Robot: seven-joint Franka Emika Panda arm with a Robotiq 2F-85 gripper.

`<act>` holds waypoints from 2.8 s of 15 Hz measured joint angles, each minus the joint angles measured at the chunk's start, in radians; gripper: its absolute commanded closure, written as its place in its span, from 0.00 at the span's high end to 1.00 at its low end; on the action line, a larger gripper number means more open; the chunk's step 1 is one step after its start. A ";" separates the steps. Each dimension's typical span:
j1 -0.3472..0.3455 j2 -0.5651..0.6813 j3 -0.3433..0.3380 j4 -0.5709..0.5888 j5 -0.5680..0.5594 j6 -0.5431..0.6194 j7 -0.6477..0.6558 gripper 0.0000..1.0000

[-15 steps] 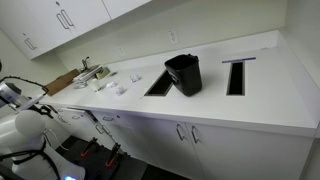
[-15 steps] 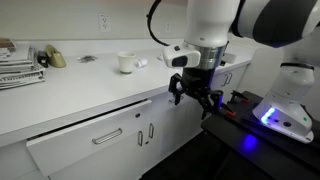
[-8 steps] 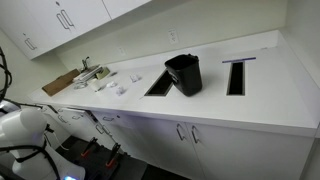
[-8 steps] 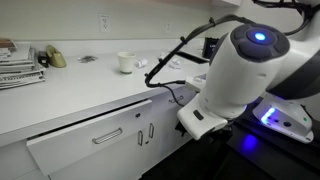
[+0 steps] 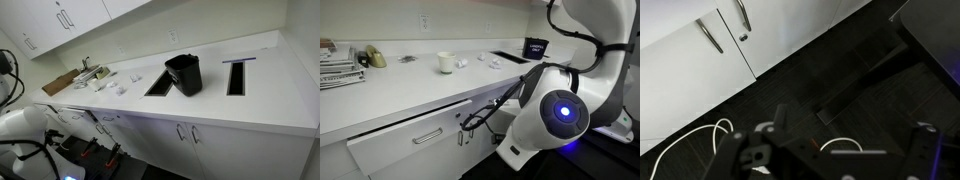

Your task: Open the third cabinet door from the left

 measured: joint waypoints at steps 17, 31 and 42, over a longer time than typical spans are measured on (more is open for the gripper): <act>0.154 0.335 -0.147 0.147 -0.709 -0.064 -0.125 1.00; 0.153 0.444 -0.181 0.220 -0.826 -0.229 -0.192 1.00; 0.169 0.598 -0.203 0.367 -0.885 -0.402 -0.076 1.00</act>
